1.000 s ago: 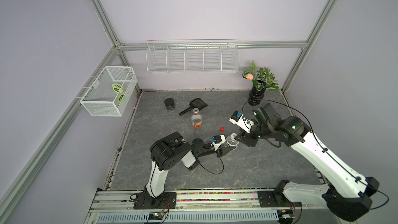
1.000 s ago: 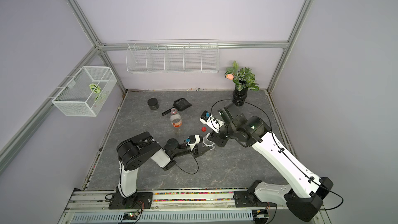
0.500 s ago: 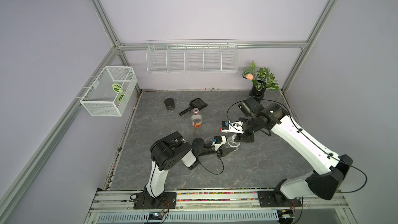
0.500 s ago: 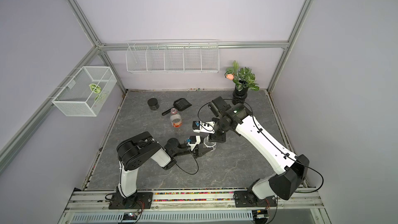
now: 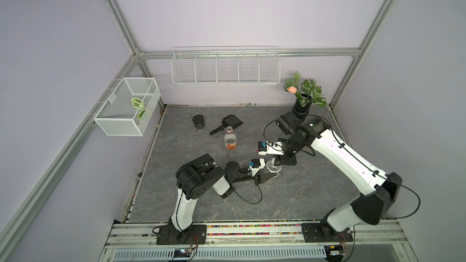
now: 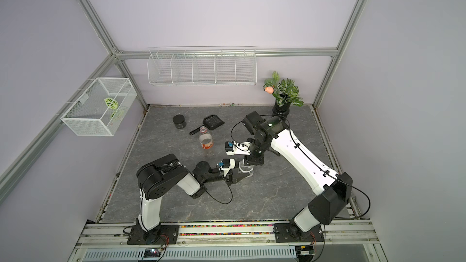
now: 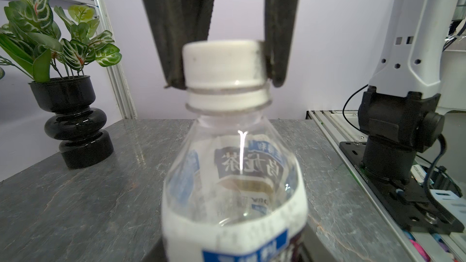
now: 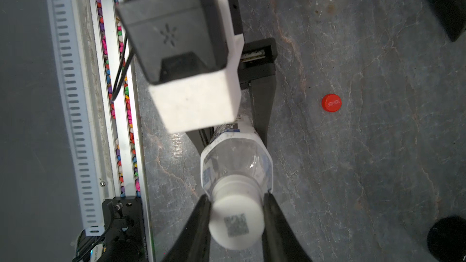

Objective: Screw on the bottle caps
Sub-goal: Screw the bottle cap onto the plastic bottle.

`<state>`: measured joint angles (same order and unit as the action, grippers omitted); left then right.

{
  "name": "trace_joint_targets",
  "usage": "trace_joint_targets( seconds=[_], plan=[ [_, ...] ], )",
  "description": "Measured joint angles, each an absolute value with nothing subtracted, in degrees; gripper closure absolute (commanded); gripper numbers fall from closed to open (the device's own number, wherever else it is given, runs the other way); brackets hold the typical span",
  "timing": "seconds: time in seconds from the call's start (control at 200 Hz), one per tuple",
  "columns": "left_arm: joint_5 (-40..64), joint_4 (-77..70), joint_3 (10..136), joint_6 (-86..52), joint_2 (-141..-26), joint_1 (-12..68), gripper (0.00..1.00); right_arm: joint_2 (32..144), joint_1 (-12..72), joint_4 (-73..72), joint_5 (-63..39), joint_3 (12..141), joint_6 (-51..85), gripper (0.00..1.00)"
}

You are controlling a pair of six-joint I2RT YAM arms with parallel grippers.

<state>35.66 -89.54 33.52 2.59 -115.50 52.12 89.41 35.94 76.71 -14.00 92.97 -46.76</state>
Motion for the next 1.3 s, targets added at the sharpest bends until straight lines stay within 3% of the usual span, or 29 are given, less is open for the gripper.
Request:
trace_joint_targets(
  seconds=[0.205, 0.315, 0.43, 0.49, 0.63, 0.765, 0.845, 0.965, 1.175, 1.3],
  plan=[
    [34.5, -89.3, 33.5, 2.1, -115.5, 52.1, 0.53, 89.3, 37.7, 75.5, -10.1, 92.8, -32.3, 0.87],
    [33.8, -89.3, 33.5, 2.0, -115.5, 52.2, 0.53, 88.0, 41.4, 73.6, -2.5, 91.7, -14.2, 0.72],
    [32.7, -89.2, 33.5, 2.2, -115.5, 52.2, 0.53, 87.9, 45.5, 72.8, 5.2, 91.5, 7.9, 0.94],
    [32.2, -89.1, 33.5, 2.1, -115.5, 52.3, 0.53, 87.8, 46.9, 71.9, 8.2, 90.9, 20.3, 0.98],
    [31.1, -89.0, 33.5, 2.0, -115.5, 52.6, 0.53, 85.4, 49.7, 68.1, 13.8, 87.2, 42.3, 0.92],
    [30.5, -89.1, 33.5, 2.1, -115.5, 52.8, 0.53, 85.2, 52.0, 67.6, 18.5, 86.6, 53.8, 0.74],
    [29.8, -89.0, 33.5, 2.3, -115.5, 52.8, 0.53, 84.7, 52.6, 66.1, 20.4, 85.6, 55.3, 0.58],
    [29.4, -89.1, 33.5, 3.4, -115.5, 52.9, 0.53, 81.6, 52.8, 60.3, 22.7, 82.2, 51.3, 0.43],
    [29.6, -89.1, 33.5, 3.8, -115.4, 52.9, 0.53, 71.1, 51.7, 50.9, 22.0, 77.2, 31.7, 0.34],
    [30.0, -89.1, 33.5, 4.2, -115.4, 52.9, 0.53, 67.9, 47.2, 49.6, 12.5, 75.7, 13.0, 0.34]
  ],
)
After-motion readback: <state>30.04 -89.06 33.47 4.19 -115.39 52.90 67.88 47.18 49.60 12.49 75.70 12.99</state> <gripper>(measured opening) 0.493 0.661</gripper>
